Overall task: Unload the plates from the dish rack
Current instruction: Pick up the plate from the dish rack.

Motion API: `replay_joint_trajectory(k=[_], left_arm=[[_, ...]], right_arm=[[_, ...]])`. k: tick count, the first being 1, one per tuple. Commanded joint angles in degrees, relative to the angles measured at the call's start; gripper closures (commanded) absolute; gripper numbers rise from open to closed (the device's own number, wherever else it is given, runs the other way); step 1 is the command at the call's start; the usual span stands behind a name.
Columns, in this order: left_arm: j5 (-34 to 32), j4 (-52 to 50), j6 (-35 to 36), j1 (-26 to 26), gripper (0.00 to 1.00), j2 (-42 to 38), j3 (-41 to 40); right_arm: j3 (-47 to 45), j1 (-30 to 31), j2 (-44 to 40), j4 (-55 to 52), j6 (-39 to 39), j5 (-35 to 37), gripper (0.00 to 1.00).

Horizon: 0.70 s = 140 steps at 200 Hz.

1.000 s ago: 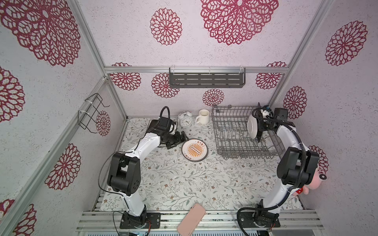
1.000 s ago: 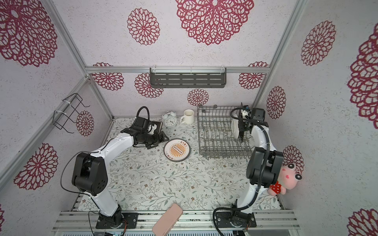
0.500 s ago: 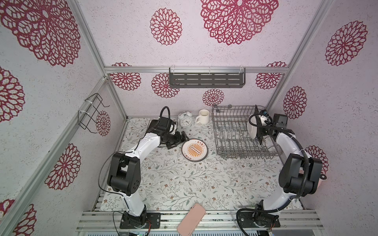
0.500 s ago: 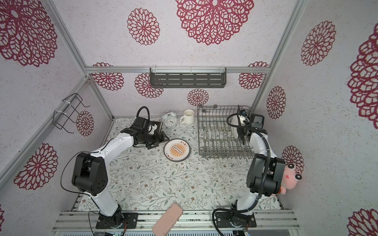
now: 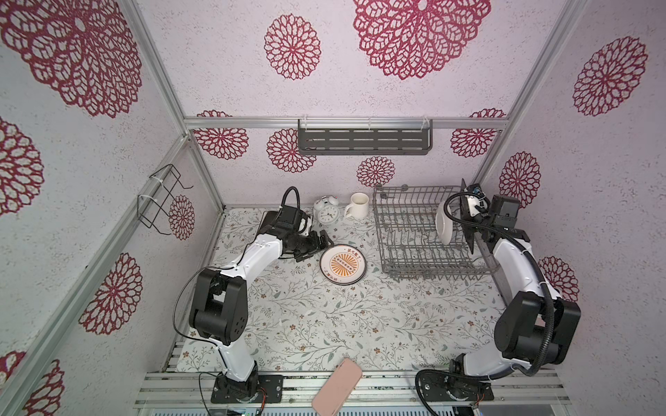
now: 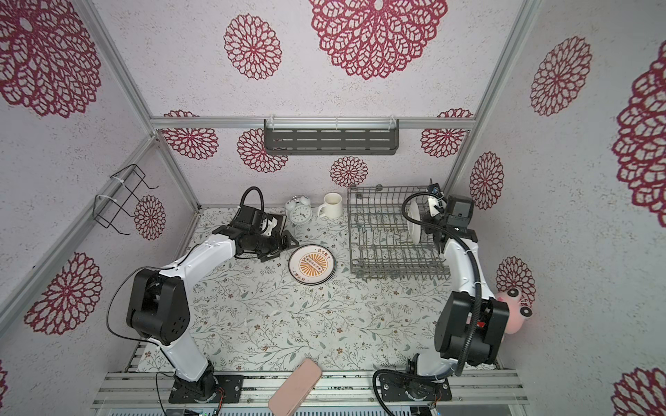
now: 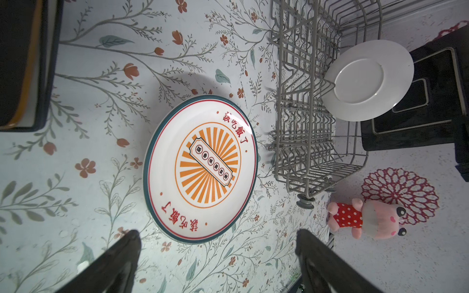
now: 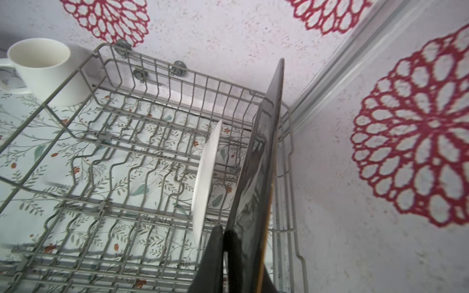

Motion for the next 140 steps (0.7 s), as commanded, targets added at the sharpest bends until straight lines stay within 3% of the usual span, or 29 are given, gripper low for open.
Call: replay_joint_trajectory(k=[1,49,140], left_arm=[[0.87,1.67,0.11,0.35,0.03,-2.11,-0.12],[1.25,2.36,-0.14,0.32,0.02,-2.75,-0.77],[2.38,3.55,-0.45,0.36,0.02,-2.75,-1.08]], right_arm=[[3.77,0.02,-6.26,13.98,-0.68,0.67,1.00],[6.38,3.35,-7.82,10.43,0.05,-2.22,1.00],[7.34,15.92,-12.18,5.45,-2.49,0.31,1.00]])
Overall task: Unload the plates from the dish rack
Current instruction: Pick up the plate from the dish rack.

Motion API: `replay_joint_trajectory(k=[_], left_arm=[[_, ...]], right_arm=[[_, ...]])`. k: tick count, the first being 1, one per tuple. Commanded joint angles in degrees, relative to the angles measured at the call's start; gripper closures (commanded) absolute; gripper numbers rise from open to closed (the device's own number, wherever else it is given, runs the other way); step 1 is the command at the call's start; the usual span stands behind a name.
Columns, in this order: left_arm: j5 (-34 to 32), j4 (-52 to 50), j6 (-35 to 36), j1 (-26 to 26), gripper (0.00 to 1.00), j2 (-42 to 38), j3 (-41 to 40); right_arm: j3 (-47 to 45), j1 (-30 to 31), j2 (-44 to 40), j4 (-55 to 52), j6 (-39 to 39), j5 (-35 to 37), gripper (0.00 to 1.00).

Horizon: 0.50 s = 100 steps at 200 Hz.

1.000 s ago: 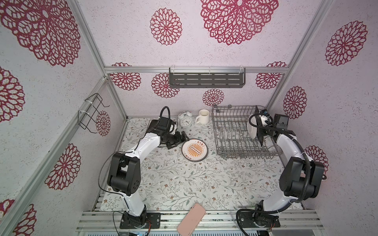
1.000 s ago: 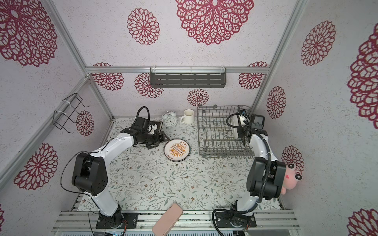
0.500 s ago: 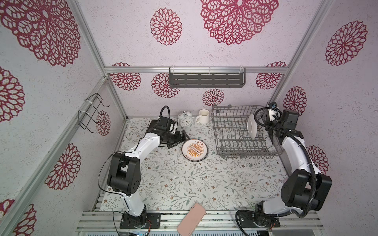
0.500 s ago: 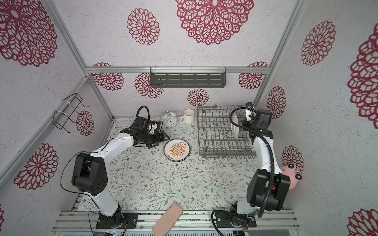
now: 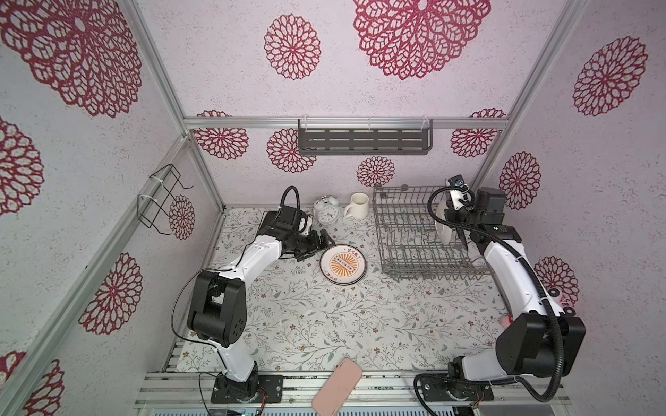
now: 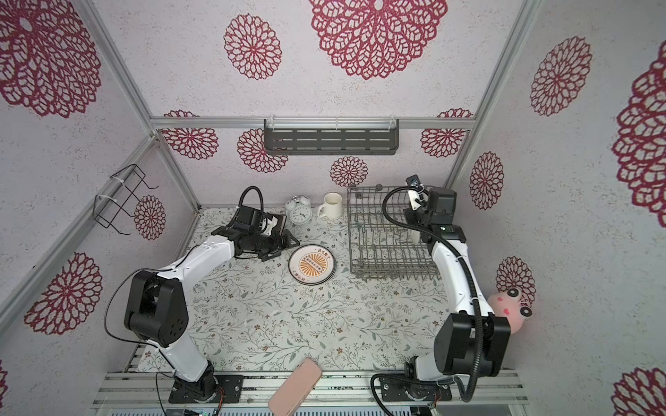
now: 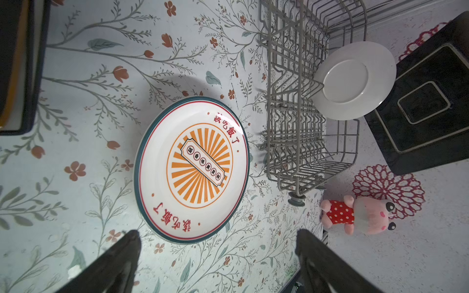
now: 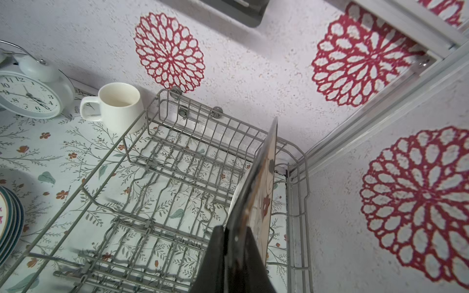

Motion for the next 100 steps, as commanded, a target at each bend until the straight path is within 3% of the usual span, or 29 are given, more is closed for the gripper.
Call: replay_joint_trajectory(k=[1,100], left_arm=[[1.10,1.91,-0.10,0.36,0.02,-1.72,0.01],[2.97,4.54,-1.94,0.44,0.02,-1.19,-0.29]], right_arm=[[5.73,4.49,-6.14,7.71,-2.44,-1.59,1.00],[7.35,13.54,-5.64,4.73,-5.87,1.04,1.00]])
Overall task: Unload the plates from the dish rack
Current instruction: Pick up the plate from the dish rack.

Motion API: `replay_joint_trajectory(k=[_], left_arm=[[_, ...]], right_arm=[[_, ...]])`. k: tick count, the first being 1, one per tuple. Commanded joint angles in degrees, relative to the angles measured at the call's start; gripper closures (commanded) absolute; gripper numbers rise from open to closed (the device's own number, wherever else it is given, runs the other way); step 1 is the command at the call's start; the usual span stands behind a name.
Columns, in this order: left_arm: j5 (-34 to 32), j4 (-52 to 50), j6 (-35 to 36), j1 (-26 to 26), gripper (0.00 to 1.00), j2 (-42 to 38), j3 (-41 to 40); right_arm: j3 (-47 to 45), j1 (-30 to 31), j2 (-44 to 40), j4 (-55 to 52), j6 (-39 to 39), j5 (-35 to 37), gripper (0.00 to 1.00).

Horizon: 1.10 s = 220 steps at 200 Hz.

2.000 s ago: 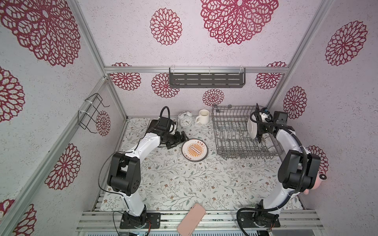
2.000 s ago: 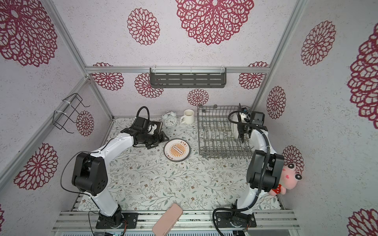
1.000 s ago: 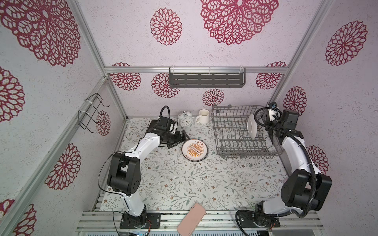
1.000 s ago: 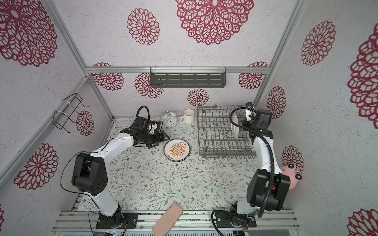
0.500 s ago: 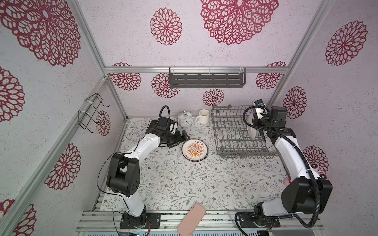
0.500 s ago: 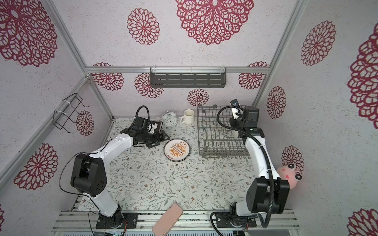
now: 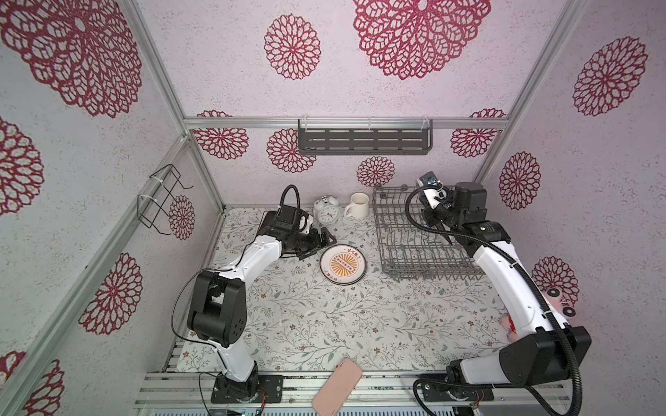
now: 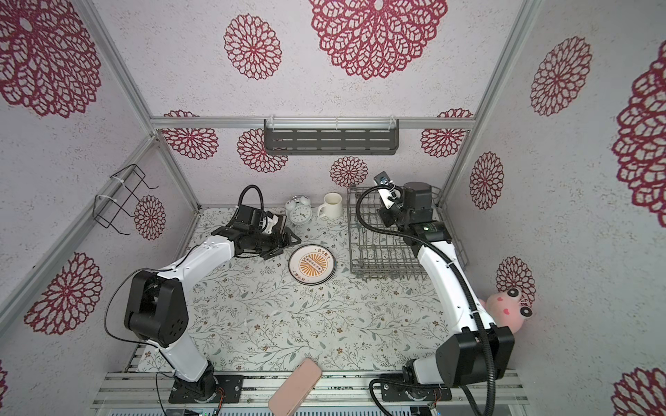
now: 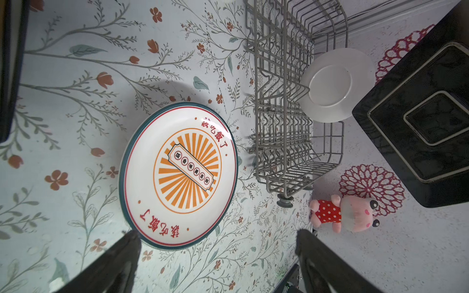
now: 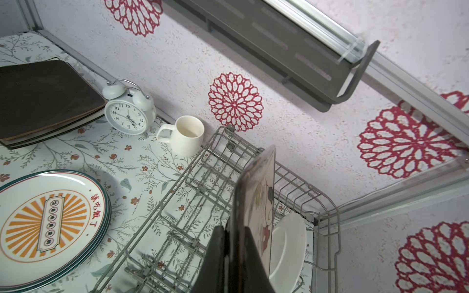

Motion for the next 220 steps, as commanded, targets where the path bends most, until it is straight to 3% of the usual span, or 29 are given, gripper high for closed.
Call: replay_joint_trajectory(k=[1,28,54,124,161,202,220], left_arm=[[0.85,1.89,-0.23,0.33,0.02,-1.19,-0.26],[2.38,3.18,-1.49,0.89,0.02,-0.60,0.24],[7.74,8.11,-5.63,3.25,0.03,-0.53,0.40],[16.67,15.80,-13.05,8.60,0.03,-4.13,-1.42],[21.16,25.40,-20.60,8.60,0.03,-5.20,-4.27],[22.58,41.63,-32.82,8.53,0.03,-6.55,-8.31],[22.43,44.32,-35.29,8.40,0.03,-6.75,-9.01]], right_arm=[[2.62,1.67,-3.81,10.07,-3.78,1.16,1.00],[1.28,4.10,-3.67,11.35,-4.30,0.71,1.00],[0.11,6.37,-3.21,11.67,-6.82,-0.68,1.00],[-5.57,15.91,-3.76,18.47,-23.40,-5.21,1.00],[-6.56,23.69,-2.02,21.30,-34.92,-0.60,1.00],[-7.81,29.89,0.20,26.01,-42.97,4.34,1.00],[-7.96,31.69,1.22,27.55,-45.37,5.22,1.00]])
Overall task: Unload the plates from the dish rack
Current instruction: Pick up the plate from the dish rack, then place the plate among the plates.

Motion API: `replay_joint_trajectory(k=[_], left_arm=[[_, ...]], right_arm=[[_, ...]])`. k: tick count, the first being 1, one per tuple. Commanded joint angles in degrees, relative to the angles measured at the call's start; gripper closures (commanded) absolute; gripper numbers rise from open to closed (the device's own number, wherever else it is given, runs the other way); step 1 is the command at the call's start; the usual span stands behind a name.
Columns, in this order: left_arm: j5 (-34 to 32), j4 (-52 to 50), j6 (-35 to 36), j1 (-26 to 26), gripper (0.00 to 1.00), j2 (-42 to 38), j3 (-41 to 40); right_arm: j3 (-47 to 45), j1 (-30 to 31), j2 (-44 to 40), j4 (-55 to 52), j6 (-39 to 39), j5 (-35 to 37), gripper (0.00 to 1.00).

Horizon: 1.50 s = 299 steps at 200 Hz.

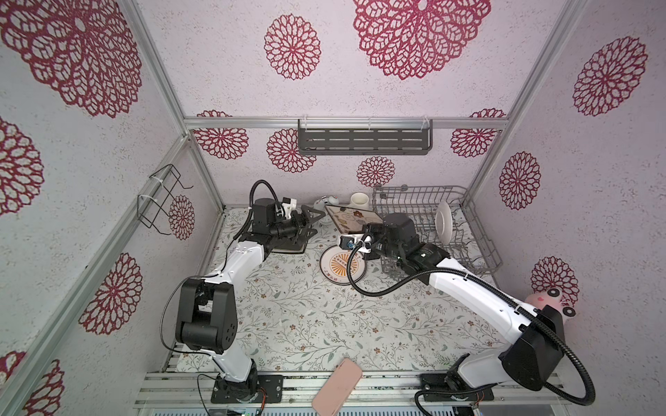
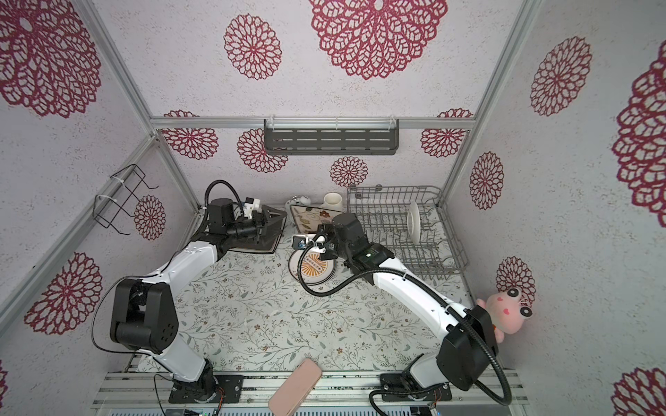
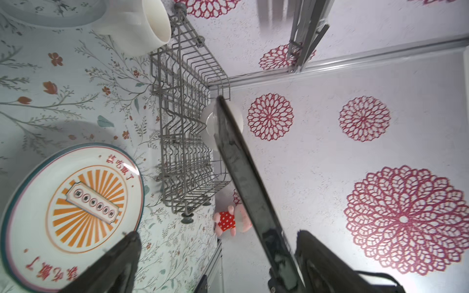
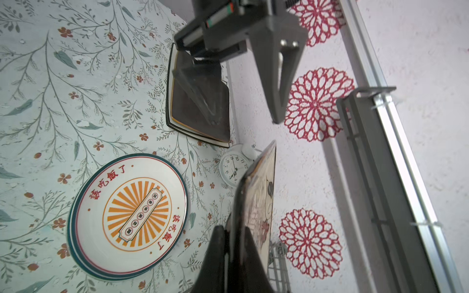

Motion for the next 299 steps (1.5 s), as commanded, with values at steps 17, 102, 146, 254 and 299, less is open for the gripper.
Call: replay_joint_trajectory(k=[17,102,146,254,299], left_arm=[[0.99,10.34,-7.23,-0.32,0.03,-2.62,-1.11],[-0.25,10.35,-7.37,-1.42,0.01,-1.67,-2.54],[-0.51,10.70,-7.55,-1.86,0.05,-0.96,-2.37],[-0.83,17.10,-10.72,-1.77,0.71,-0.08,-4.98],[-2.30,16.85,-9.76,-1.43,0.96,0.23,-6.04]], right_arm=[[2.34,2.87,-0.38,16.35,-11.86,5.75,1.00],[1.17,6.64,2.49,26.46,-18.22,8.39,1.00],[0.33,8.17,4.06,30.73,-19.95,8.40,1.00],[0.69,10.30,8.52,35.40,-20.94,10.51,1.00],[1.12,10.44,10.45,36.63,-21.27,10.92,1.00]])
